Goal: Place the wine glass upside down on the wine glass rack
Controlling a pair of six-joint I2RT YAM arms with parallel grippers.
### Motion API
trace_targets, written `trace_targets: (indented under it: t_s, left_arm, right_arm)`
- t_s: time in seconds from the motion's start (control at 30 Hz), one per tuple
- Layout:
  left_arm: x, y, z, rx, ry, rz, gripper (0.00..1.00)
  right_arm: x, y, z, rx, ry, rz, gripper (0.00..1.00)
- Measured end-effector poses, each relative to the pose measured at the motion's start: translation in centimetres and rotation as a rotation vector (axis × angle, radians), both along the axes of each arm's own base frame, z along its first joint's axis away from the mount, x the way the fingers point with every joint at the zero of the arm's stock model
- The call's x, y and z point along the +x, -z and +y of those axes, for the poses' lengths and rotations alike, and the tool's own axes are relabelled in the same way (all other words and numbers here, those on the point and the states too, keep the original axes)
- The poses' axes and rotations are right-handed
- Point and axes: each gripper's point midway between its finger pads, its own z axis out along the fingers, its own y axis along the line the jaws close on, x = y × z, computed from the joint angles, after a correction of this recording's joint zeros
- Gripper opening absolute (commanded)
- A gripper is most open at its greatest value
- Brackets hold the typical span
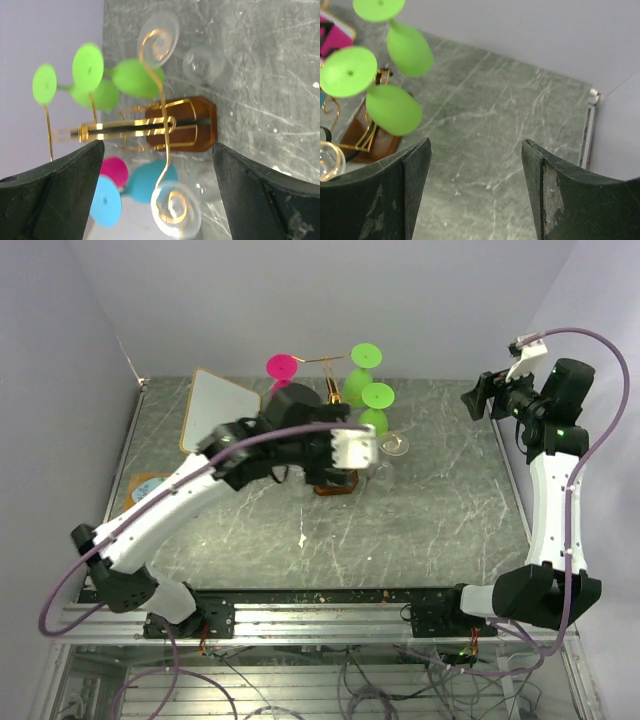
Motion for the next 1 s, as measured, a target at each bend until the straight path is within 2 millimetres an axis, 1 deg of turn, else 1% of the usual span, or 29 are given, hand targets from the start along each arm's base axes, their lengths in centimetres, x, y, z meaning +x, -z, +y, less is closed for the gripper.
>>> trace_targets:
  t_s: [0.07,0.13,0.2,0.27,0.37,0.43,0.5,0.57,0.6,0.67,0.73,0.77,0.9,1.0]
  left_arm:
    - [0.8,-0.5,3.2,-0.041,-0.052,0.047,1.00]
    - [1.5,-0.7,5.8,-0.071,-0.109,0.080,1.00]
    - [1.9,-0.6,8.5,-0.105,-0.174,0.123,1.00]
    - [2.5,-0.8,10.5,-0.155,-0.247,0.154,1.00]
    - [5.1,-2.3,15.2,-0.298,-0.465,0.167,1.00]
    - [7.3,-3.8,19.6,-0.421,-0.669,0.134,1.00]
    - [8.6,-5.1,24.0,-0.521,-0.862,0.087,1.00]
    - [9.1,-6.0,28.1,-0.602,-1.030,0.038,1.00]
    - [9.0,-6.4,29.7,-0.635,-1.097,0.016,1.00]
    - [8.5,-6.8,31.8,-0.685,-1.187,-0.014,1.00]
    - [7.6,-6.7,33.4,-0.726,-1.256,-0.038,1.00]
    - [7.0,-6.4,34.2,-0.750,-1.289,-0.047,1.00]
    - [5.1,-6.0,35.7,-0.812,-1.338,-0.066,1.00]
    - [4.4,-6.0,36.3,-0.847,-1.354,-0.078,1.00]
  right_arm:
    - [0.1,1.7,0.1,-0.015,-0.017,0.053,0.72]
    - [0.0,3.4,0.4,-0.032,-0.040,0.098,0.72]
    - [-0.4,5.3,1.2,-0.047,-0.068,0.144,0.72]
    - [-0.7,7.0,2.4,-0.070,-0.097,0.184,0.73]
    - [-1.0,8.9,4.1,-0.113,-0.121,0.228,0.76]
    - [-0.9,9.4,4.5,-0.137,-0.106,0.240,0.79]
    - [-0.6,9.3,3.7,-0.154,-0.058,0.238,0.83]
    - [-0.3,9.1,2.6,-0.168,0.011,0.232,0.87]
    - [-0.1,8.8,2.0,-0.176,0.045,0.225,0.89]
    - [-0.2,8.2,1.3,-0.182,0.089,0.198,0.93]
    - [-0.8,7.4,0.9,-0.184,0.125,0.166,0.99]
    - [-1.3,6.7,0.6,-0.184,0.144,0.142,1.00]
    - [-2.8,3.9,0.1,-0.174,0.196,0.050,1.00]
    - [-3.6,2.4,-0.1,-0.159,0.223,0.004,1.00]
